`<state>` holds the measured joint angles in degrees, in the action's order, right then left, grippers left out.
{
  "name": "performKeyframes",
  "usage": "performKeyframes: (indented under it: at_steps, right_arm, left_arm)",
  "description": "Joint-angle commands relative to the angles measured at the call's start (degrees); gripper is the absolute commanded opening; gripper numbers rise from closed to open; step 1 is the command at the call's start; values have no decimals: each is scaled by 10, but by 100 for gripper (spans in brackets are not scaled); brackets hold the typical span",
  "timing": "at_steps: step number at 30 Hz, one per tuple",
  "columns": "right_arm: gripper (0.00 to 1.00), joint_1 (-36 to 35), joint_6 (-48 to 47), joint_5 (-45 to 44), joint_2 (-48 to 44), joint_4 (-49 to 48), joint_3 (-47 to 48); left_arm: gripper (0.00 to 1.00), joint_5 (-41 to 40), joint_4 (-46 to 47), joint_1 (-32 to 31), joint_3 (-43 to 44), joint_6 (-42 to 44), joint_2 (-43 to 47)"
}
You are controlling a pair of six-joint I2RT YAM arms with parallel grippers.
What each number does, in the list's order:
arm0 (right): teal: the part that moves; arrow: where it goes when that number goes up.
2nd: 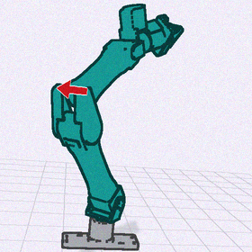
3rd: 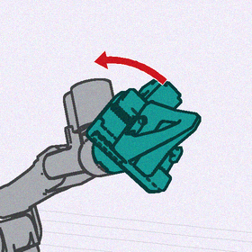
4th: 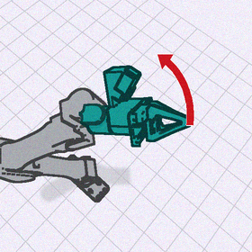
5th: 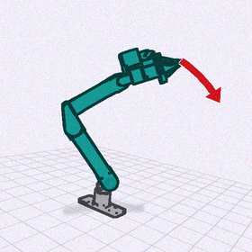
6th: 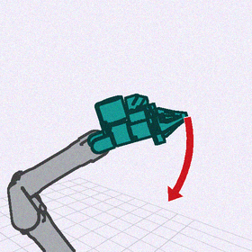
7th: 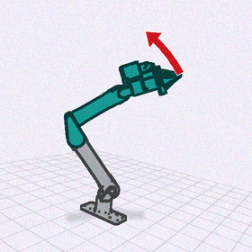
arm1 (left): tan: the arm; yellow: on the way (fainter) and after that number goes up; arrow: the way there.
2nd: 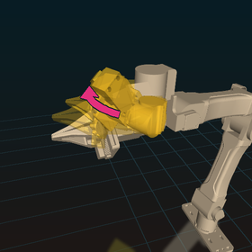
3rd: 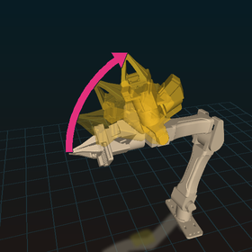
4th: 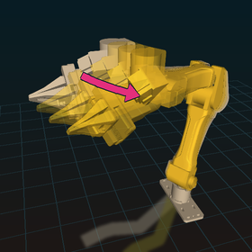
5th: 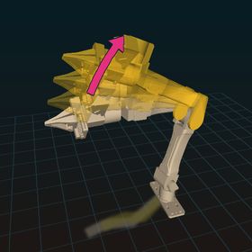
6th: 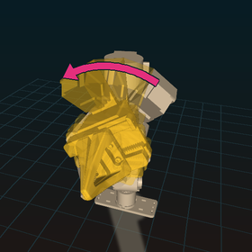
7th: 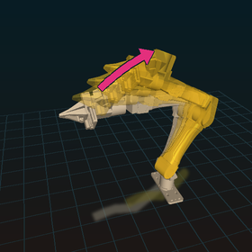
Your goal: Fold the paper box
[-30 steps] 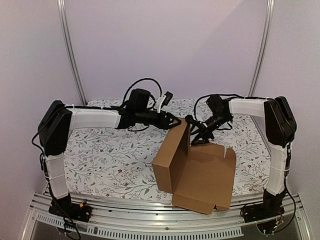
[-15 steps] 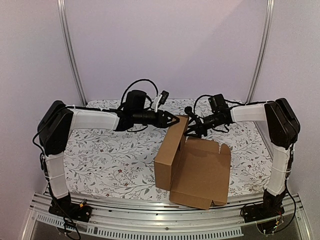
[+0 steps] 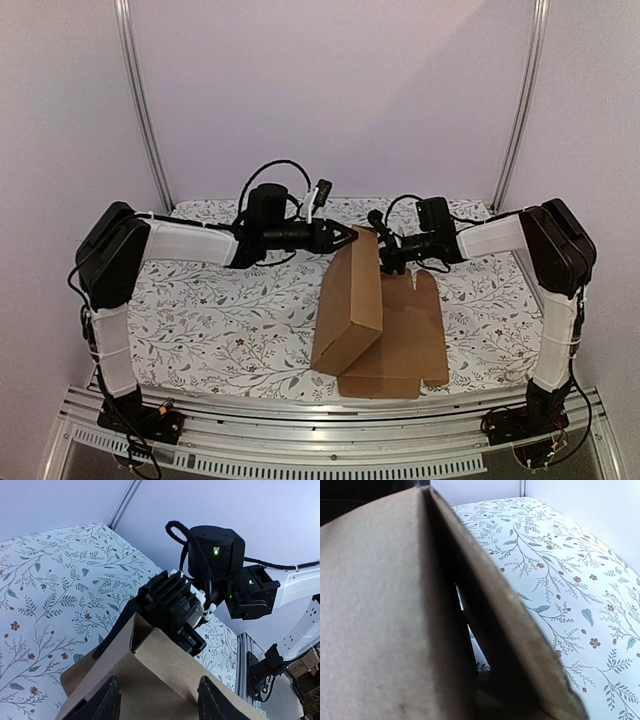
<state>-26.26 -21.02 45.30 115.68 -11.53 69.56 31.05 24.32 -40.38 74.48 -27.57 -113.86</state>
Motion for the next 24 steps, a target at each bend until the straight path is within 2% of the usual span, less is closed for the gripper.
performKeyframes:
  at_steps: [1,6,13,17,21,24]
  right_arm:
    - [48,-10,52,14,18,-87,35]
    - [61,-10,75,29,36,-97,55]
    - [65,-17,108,48,50,-109,86]
    - [59,-31,114,55,60,-110,109]
    - [47,-43,117,50,70,-124,122]
    - [43,-51,130,42,81,-140,130]
  left_arm:
    - [53,36,20,11,-39,-40,-35]
    - [53,56,104,35,-73,-84,-56]
    - [54,98,245,55,-83,-176,-105]
    - [54,109,340,70,-97,-251,-125]
    - [54,110,441,88,-111,-330,-147]
    - [54,107,479,95,-115,-364,-156]
